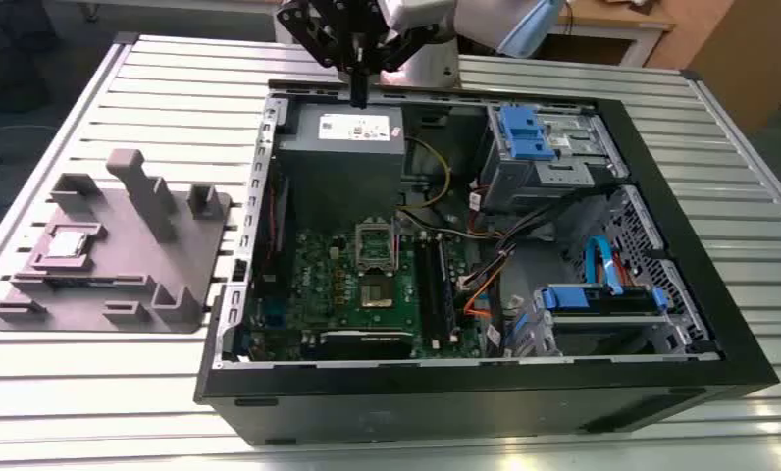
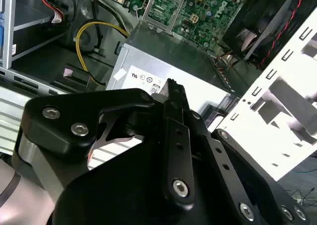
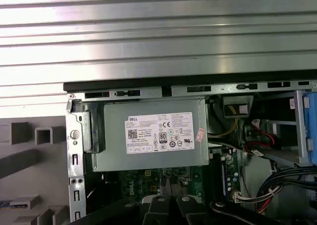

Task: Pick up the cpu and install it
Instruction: 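Reach for the cpu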

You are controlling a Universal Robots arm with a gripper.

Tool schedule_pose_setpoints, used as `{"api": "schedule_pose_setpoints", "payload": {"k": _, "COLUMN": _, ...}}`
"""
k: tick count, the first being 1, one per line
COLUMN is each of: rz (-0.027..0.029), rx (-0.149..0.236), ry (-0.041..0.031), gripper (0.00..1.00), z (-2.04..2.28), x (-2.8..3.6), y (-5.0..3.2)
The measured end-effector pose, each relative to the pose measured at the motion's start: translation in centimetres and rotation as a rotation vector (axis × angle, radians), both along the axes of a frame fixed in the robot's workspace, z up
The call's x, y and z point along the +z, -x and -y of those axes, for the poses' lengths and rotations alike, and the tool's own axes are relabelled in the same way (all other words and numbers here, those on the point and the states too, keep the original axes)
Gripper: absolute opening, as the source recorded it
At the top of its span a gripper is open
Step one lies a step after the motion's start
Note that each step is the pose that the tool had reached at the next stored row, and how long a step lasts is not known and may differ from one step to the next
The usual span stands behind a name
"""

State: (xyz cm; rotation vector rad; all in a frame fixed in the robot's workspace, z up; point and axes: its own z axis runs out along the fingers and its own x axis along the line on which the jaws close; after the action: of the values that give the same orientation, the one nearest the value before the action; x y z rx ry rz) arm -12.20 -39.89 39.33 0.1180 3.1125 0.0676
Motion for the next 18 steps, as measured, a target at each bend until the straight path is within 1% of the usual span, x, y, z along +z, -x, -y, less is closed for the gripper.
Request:
{"api": "schedule_pose_setpoints", "payload": {"k": 11, "rz": 0.0, "rx": 0.0, "ry": 0.0001, "gripper": 0.11, "z": 0.0, "x": 0.0, "y": 0.04}}
{"api": "schedule_pose_setpoints", "payload": {"k": 18, "rz": 0.0001, "rx": 0.0, "ry": 0.0, "gripper": 0.11, "z": 0.0, "x": -0.01, "y": 0.67}}
